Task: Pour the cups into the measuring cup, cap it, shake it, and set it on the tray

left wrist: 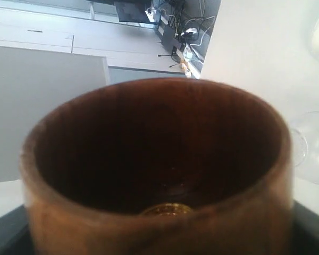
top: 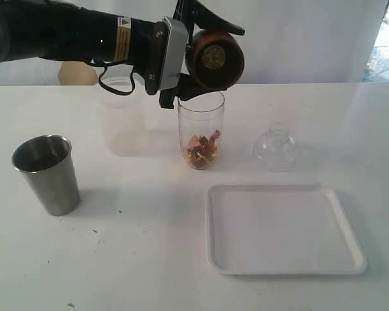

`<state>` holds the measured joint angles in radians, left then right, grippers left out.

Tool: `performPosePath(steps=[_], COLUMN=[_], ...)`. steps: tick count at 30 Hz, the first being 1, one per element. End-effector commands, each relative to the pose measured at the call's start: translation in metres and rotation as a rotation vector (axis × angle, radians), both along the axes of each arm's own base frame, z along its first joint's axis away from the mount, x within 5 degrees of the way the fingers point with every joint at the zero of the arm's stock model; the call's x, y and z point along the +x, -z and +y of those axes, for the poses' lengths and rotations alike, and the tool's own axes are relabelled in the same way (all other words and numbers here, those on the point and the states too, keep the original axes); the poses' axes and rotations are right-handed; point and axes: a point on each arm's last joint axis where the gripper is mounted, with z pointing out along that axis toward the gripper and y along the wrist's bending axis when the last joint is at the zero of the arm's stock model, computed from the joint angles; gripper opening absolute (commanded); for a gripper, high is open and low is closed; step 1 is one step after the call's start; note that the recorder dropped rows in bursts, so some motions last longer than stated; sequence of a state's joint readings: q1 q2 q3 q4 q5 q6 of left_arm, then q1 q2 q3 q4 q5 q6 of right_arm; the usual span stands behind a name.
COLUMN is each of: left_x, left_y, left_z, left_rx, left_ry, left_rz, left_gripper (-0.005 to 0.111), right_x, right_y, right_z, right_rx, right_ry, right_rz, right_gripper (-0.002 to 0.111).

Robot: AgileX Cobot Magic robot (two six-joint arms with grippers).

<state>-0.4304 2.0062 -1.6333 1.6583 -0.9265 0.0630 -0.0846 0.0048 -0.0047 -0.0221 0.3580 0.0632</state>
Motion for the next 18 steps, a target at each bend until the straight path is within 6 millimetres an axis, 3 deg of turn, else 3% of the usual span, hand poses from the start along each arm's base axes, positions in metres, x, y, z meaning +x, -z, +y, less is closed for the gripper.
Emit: performPosePath(steps=[1, 5, 7, 10, 12, 13, 16, 18], left_x=[-0.003, -0.002, -0.002, -0.004, 0.003, 0.011, 0.018, 0.025], left_y=[-0.009, -0.009, -0.010, -0.021, -0.036, -0.046, -0.062, -0.073], left_z=[0.001, 0.001, 0.001, 0.003, 0.011, 0.024, 0.053, 0.086], left_rx=[-0.030, -0.050, -0.106, -0.179, -0.306, -0.427, -0.520, -0.603], left_ry=[-0.002, -0.048, -0.106, -0.183, -0.384, -0.533, -0.620, -0.650], left_rz=[0.039, 0.156, 0.411, 0.652, 0.895, 1.028, 1.084, 1.181], left_gripper=[0.000, 0.000, 0.000, 0.000, 0.000, 0.000, 0.000, 0.000], right_x=[0.000, 0.000, 0.000, 0.000, 0.000, 0.000, 0.000, 0.000], right_y=[0.001, 0.001, 0.001, 0.001, 0.001, 0.001, 0.001, 0.001], right_z=[0.000, 0.000, 0.000, 0.000, 0.000, 0.000, 0.000, 0.000], right_rx=[-0.002, -0.002, -0.002, -0.002, -0.002, -0.002, -0.002, -0.002], right_ry=[-0.002, -0.002, -0.002, -0.002, -0.002, -0.002, -0.002, -0.002], right_rz=[-0.008, -0.008, -0.008, -0.008, -0.008, -0.008, -0.008, -0.008], right_gripper=[0.000, 0.000, 0.000, 0.000, 0.000, 0.000, 0.000, 0.000])
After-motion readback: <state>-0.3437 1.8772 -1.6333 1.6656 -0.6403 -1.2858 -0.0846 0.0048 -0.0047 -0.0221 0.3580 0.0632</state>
